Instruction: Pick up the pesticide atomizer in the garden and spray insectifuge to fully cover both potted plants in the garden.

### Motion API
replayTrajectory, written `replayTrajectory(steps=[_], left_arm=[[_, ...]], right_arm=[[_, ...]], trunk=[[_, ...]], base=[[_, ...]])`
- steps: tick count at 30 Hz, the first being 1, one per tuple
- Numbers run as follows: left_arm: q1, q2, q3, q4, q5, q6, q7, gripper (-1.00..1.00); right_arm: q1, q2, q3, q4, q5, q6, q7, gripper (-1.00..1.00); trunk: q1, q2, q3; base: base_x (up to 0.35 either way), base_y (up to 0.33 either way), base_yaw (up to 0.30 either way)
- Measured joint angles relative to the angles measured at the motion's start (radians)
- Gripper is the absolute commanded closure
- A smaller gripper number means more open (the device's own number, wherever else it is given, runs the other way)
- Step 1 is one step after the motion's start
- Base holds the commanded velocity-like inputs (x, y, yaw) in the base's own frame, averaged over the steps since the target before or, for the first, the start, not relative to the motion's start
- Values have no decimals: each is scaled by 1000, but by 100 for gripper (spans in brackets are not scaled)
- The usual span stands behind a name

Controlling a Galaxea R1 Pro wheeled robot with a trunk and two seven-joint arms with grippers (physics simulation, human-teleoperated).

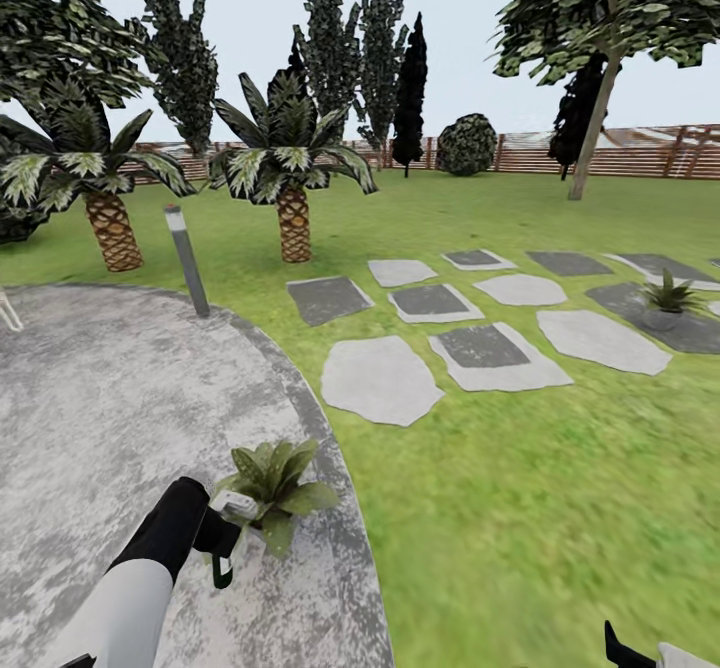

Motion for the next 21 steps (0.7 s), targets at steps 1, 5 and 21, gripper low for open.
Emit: replayTrajectory(steps=[1, 5, 21], left_arm=[[0, 0, -1, 0, -1, 1, 0, 100], [0, 0, -1, -1, 0, 1, 0, 100], [-1, 0, 0, 1, 4, 1, 0, 100]], right_arm=[[0, 0, 0, 0, 0, 0, 0, -100], [0, 0, 0, 0, 0, 0, 0, -100], [0, 0, 0, 0, 0, 0, 0, -100]], trunk=[[0, 0, 0], [0, 0, 0], [-1, 0, 0]], base=[[-212, -232, 277], [-206, -232, 277], [54, -264, 80]])
